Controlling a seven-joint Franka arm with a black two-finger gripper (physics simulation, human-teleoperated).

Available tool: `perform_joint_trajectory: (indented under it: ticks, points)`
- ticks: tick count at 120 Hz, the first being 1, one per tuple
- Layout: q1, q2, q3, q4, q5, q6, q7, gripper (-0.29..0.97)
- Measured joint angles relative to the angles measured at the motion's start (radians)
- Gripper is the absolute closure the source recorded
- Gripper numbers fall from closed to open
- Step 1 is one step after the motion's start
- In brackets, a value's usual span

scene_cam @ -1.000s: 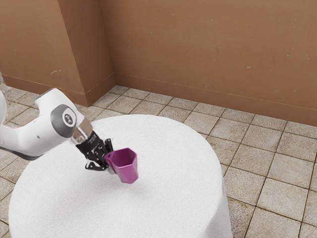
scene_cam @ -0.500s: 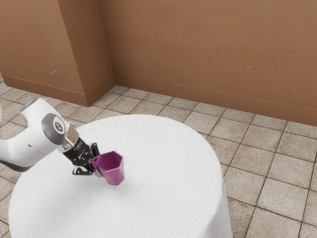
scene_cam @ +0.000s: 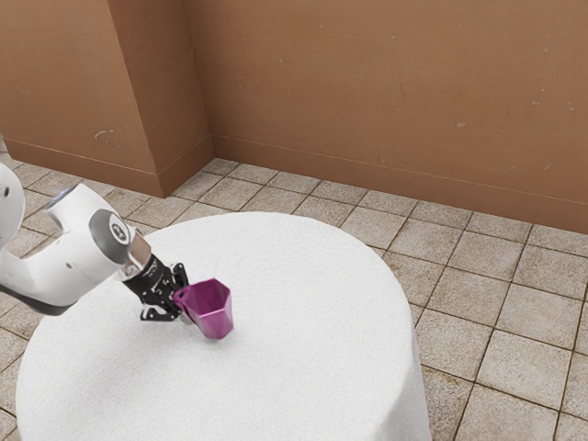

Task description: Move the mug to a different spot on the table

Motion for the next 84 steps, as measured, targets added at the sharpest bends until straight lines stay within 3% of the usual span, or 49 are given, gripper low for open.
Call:
perform_joint_trajectory:
  ticks: [16,35,52,68,84]
  points:
    - [0.002,0.005,0.002,0.004,-0.007,0.0,0.014,0.72]
    - [0.003,0.006,0.001,0.005,-0.029,0.007,0.054,0.38]
    - [0.003,0.007,0.004,0.011,-0.031,0.011,0.083,0.2]
    - [0.0,-0.001,0.03,0.033,0.034,0.014,0.105,0.1]
    - [0.002,-0.019,0.063,0.062,0.161,-0.006,0.122,0.06]
